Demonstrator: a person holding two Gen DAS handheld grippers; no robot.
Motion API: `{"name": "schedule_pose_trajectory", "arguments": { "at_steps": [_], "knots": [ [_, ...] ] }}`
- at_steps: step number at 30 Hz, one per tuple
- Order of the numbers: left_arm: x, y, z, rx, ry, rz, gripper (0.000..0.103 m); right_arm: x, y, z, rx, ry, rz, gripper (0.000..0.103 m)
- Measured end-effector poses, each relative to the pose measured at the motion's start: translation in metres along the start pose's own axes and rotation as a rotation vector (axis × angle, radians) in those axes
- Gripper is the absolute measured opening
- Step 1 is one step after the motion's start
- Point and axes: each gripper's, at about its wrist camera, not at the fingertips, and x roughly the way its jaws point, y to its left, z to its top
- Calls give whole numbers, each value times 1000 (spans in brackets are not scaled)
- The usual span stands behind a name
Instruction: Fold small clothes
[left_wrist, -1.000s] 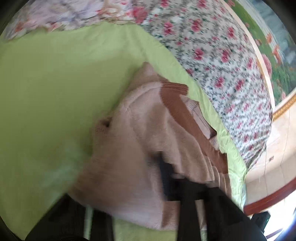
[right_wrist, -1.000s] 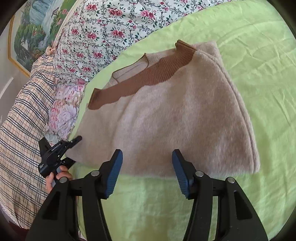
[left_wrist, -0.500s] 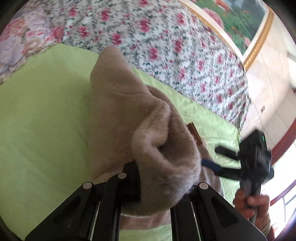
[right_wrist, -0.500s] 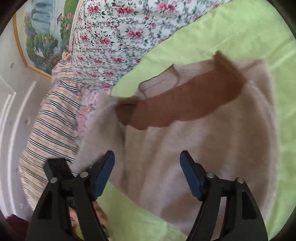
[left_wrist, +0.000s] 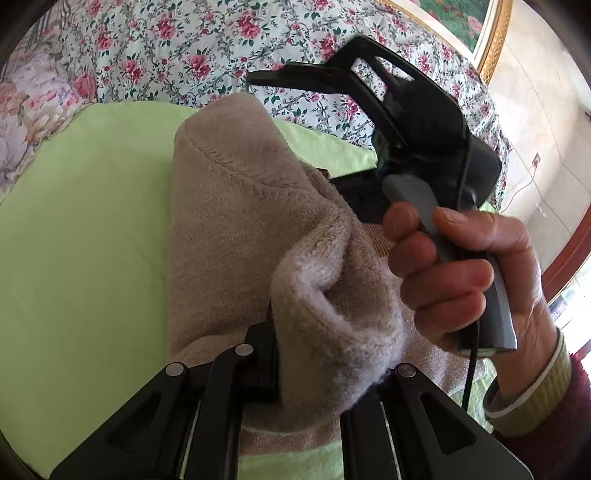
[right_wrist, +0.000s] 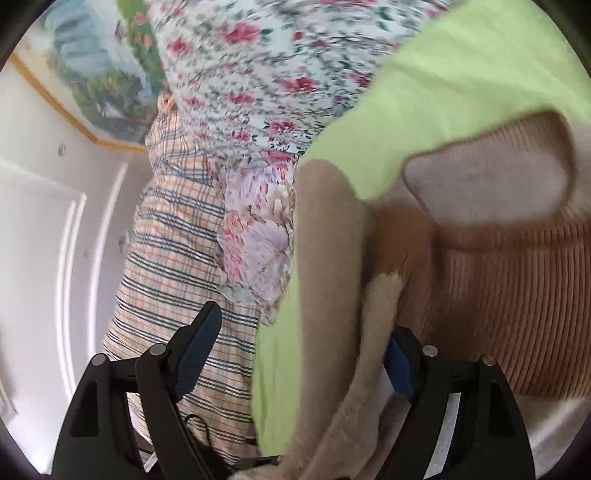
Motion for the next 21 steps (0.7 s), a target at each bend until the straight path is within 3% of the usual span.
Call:
{"name": "schedule_pose_trajectory", "arguments": {
  "at_steps": [1, 4, 5, 13, 17, 21],
  "knots": [
    [-2, -2, -1, 4, -1, -4, 7, 1, 3, 1, -28, 9, -52, 76],
    [-8, -13, -2, 27, -10, -6, 7, -8, 9, 1, -89, 16, -197, 24],
    [-11, -18, -2, 38, -14, -9, 7, -17, 10, 1, -96, 1, -205, 21],
    [-12, -87, 0, 117, -11, -180, 7, -126, 25, -27, -232, -122, -372, 18],
    [20, -122, -19, 142, 59, -235, 7, -164, -17, -48, -169, -124, -489, 18],
    [52, -144, -42, 172, 144, -242, 7, -178, -60, -67, -96, -113, -547, 18]
  ]
}}
